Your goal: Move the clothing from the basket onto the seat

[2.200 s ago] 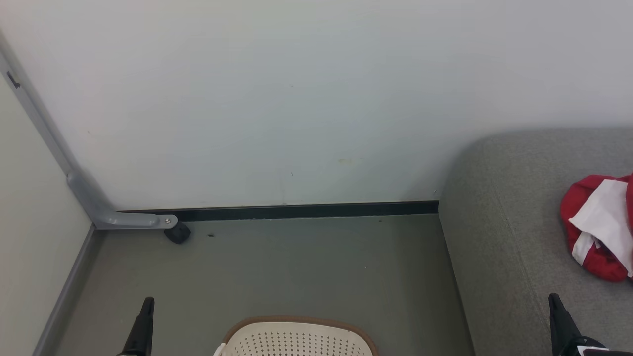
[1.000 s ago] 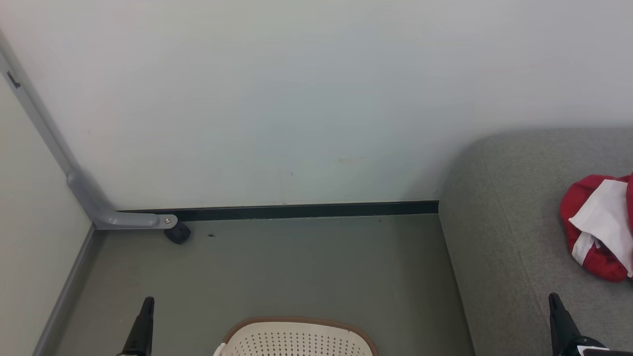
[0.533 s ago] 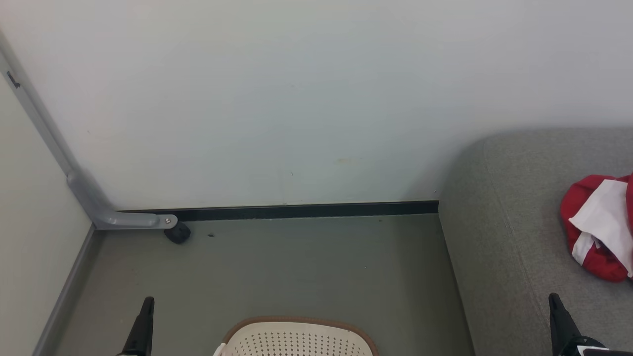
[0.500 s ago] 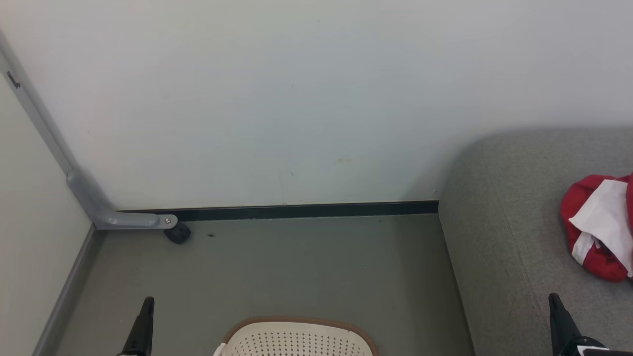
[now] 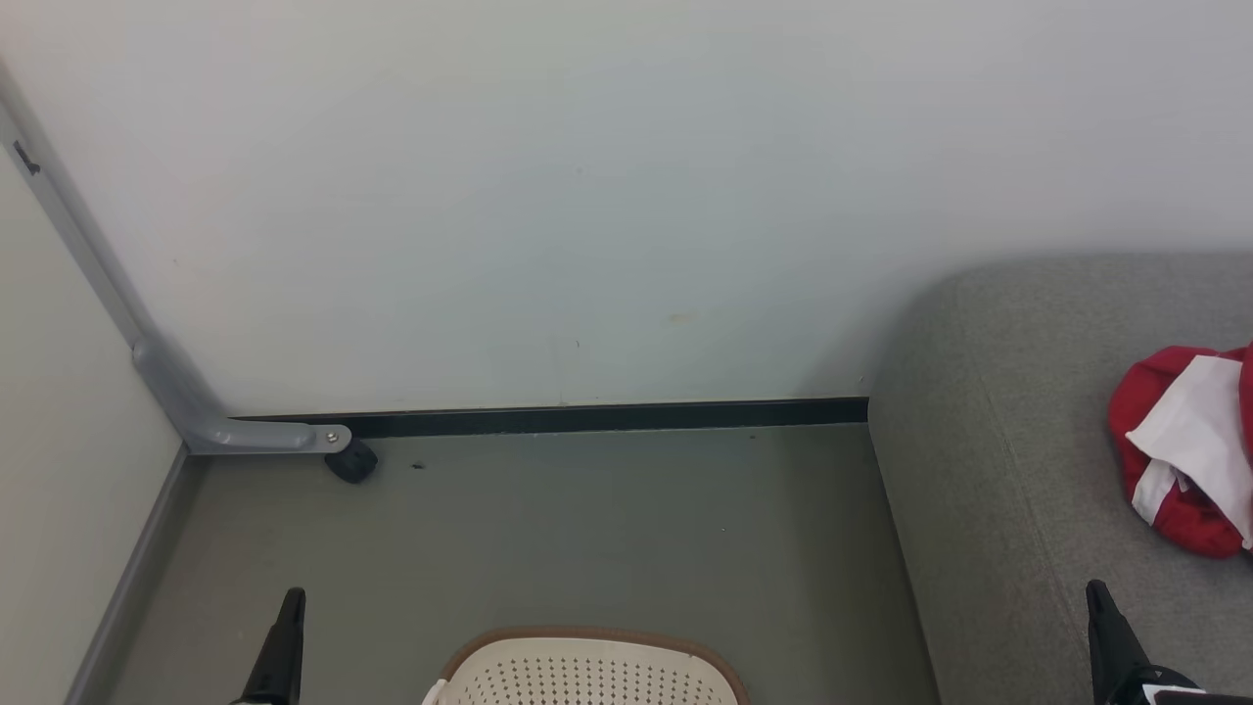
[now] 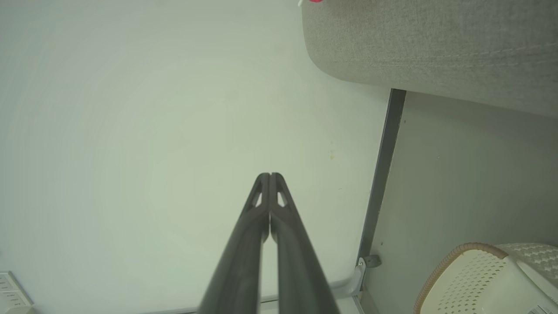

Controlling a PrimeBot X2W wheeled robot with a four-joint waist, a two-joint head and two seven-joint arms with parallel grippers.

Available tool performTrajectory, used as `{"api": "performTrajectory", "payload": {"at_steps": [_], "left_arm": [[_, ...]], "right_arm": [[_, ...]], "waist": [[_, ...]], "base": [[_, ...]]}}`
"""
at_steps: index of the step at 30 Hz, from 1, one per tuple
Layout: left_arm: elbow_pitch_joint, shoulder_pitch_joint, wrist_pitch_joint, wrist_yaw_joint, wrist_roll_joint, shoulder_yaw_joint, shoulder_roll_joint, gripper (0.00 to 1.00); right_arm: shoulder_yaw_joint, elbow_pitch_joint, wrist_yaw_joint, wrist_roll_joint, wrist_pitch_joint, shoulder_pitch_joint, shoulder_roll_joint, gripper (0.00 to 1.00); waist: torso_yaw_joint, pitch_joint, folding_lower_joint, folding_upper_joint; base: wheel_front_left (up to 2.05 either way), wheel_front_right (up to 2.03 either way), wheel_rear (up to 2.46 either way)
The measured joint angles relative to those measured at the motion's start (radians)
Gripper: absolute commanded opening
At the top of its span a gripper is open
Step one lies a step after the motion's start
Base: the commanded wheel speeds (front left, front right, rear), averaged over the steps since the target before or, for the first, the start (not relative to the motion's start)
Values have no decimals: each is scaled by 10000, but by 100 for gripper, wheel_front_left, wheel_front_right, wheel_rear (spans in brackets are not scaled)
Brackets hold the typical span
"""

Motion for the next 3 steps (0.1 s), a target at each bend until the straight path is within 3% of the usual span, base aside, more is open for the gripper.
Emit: {"api": "performTrajectory", "payload": {"at_steps": [3], "left_arm": [[0,0,0,0,0,0,0,0]], "right_arm": [[0,0,0,2,0,0,0,0]], "waist": [[0,0,0,0]], "base": [[0,0,0]]}}
